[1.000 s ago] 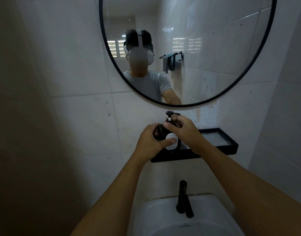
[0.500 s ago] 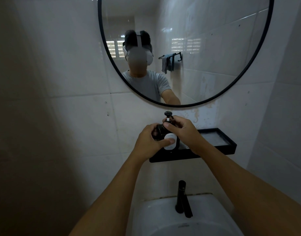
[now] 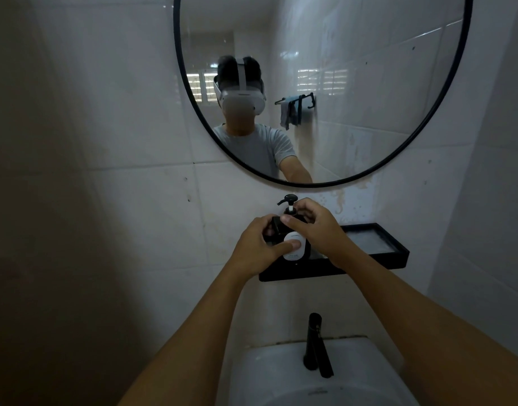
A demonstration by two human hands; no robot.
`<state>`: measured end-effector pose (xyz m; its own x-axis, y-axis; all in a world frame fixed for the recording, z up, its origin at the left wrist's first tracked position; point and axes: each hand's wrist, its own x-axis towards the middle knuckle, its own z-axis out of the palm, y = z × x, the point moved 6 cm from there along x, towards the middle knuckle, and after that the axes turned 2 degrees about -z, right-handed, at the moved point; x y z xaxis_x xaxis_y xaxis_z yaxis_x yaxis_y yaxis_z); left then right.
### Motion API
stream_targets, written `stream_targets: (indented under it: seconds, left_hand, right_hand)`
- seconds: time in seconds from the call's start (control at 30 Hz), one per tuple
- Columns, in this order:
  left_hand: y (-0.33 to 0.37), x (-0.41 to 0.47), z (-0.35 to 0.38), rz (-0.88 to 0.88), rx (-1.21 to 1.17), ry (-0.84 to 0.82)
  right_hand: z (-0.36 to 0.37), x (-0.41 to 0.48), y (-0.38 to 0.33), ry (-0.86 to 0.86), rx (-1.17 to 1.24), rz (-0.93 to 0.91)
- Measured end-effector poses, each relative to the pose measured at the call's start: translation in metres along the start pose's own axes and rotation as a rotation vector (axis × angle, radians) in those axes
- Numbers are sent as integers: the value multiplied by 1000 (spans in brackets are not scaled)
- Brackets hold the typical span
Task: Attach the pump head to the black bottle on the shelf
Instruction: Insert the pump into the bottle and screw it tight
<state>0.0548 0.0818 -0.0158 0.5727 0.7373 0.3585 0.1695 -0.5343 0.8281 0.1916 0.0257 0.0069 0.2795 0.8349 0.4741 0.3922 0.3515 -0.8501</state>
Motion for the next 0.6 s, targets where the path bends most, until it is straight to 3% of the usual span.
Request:
stream_targets:
  seconds: [0.6]
  left_hand:
    - [1, -1, -1, 1, -22, 1]
  right_hand:
    - [0, -3, -8, -59, 90, 21]
